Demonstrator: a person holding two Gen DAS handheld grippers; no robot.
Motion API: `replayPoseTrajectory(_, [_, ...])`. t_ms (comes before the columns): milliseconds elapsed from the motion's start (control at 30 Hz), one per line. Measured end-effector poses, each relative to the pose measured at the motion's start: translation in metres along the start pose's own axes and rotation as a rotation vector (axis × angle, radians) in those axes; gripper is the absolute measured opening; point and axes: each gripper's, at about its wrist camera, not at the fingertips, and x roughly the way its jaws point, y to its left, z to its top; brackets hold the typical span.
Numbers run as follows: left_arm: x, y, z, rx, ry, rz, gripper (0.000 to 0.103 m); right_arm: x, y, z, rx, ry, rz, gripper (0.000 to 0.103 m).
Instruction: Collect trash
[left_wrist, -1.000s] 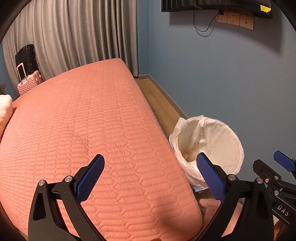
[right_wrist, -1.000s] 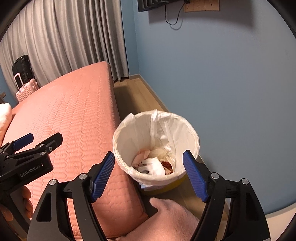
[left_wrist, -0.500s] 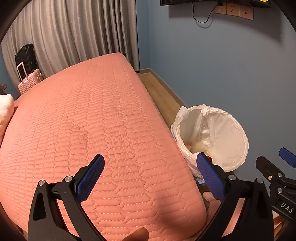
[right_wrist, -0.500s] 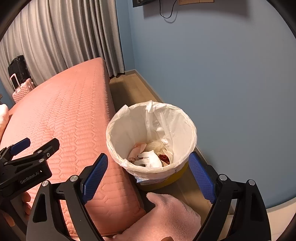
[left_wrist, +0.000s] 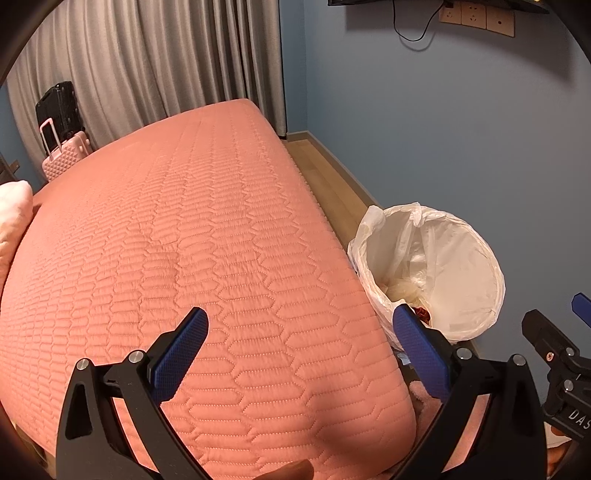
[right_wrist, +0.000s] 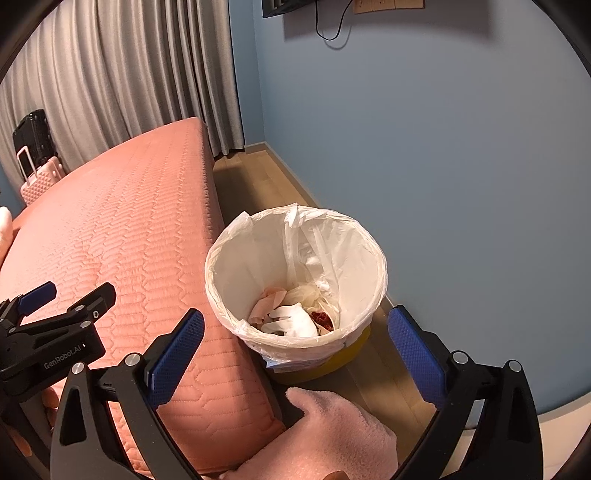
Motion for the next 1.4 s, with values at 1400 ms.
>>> replayPoseTrajectory(1400, [-0.001, -0.012, -0.006, -0.015, 0.005, 0.032, 0.096, 0.006, 0.004, -0.007, -0.010, 0.008, -0.019, 0.097])
